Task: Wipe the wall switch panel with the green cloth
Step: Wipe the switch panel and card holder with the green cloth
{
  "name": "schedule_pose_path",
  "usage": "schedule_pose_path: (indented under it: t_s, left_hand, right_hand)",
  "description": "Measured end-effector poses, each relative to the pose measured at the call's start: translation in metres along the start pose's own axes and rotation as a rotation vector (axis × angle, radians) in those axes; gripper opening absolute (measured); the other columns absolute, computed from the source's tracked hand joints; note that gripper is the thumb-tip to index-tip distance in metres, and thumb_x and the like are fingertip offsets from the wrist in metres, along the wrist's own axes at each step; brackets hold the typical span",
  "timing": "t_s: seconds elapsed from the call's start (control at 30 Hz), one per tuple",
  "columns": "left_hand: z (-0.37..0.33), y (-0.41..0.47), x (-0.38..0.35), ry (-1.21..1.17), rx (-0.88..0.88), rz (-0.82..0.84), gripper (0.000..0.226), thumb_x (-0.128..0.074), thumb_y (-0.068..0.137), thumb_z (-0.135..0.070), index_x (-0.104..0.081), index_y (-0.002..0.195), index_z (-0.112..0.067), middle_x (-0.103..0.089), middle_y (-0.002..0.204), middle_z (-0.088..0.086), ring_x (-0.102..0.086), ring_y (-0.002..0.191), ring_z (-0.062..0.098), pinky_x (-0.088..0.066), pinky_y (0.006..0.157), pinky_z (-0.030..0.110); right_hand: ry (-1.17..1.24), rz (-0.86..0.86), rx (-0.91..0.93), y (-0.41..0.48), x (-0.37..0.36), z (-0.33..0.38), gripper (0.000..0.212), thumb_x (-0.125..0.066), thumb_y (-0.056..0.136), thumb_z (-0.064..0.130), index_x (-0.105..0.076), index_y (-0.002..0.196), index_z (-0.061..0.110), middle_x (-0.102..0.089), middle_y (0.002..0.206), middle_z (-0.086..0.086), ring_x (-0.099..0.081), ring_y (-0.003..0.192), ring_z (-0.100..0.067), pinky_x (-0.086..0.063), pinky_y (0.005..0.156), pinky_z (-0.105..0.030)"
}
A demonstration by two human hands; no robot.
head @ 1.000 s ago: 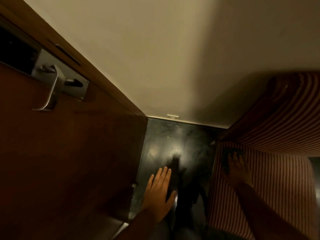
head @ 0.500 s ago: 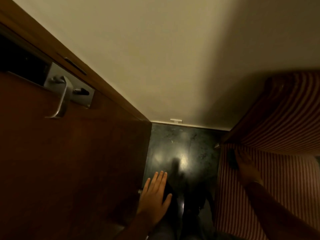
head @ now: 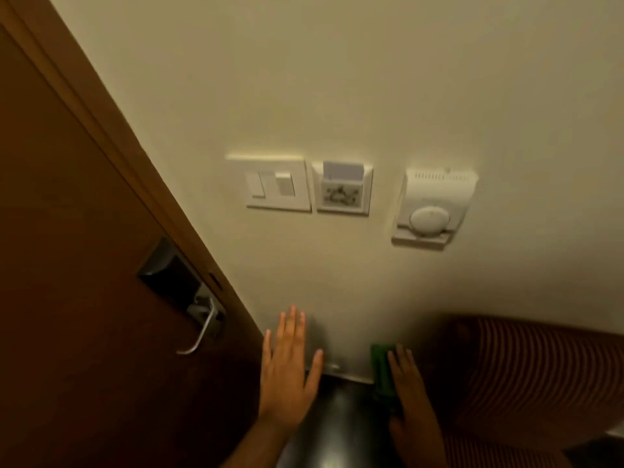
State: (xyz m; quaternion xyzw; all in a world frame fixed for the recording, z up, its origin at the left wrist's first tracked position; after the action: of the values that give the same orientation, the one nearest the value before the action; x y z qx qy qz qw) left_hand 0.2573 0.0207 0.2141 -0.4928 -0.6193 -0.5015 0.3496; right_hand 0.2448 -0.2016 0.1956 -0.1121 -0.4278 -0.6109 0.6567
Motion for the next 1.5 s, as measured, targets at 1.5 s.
schedule_pose_path:
  t_s: [1.5]
  left_hand:
    - [-0.052,0.264,0.259,0.057,-0.402,-0.792,0.073,-0.032,0.121,-0.032,0.019,0.173,-0.033,0.009,0.187,0.0,0.028,0.167,0.017,0.005,0.137,0.052]
  right_hand:
    - [-0.264,-0.554,0.184,0.202,0.057,0.114,0.074,-0.07,0.095,-0.004,-0.034,0.158,0.008,-0.016,0.173,-0.005,-0.006,0.165,-0.029,-0.032,0.124,-0.067]
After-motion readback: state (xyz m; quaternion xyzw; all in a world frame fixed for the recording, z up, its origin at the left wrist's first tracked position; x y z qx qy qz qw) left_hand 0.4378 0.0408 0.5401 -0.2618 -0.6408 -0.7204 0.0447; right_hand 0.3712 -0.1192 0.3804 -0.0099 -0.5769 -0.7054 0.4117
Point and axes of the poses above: each hand's wrist, its own y-axis towards the middle knuckle, its own x-axis out of the back of the hand, z = x × y, the point moved 10 cm from there along y, towards the middle knuckle
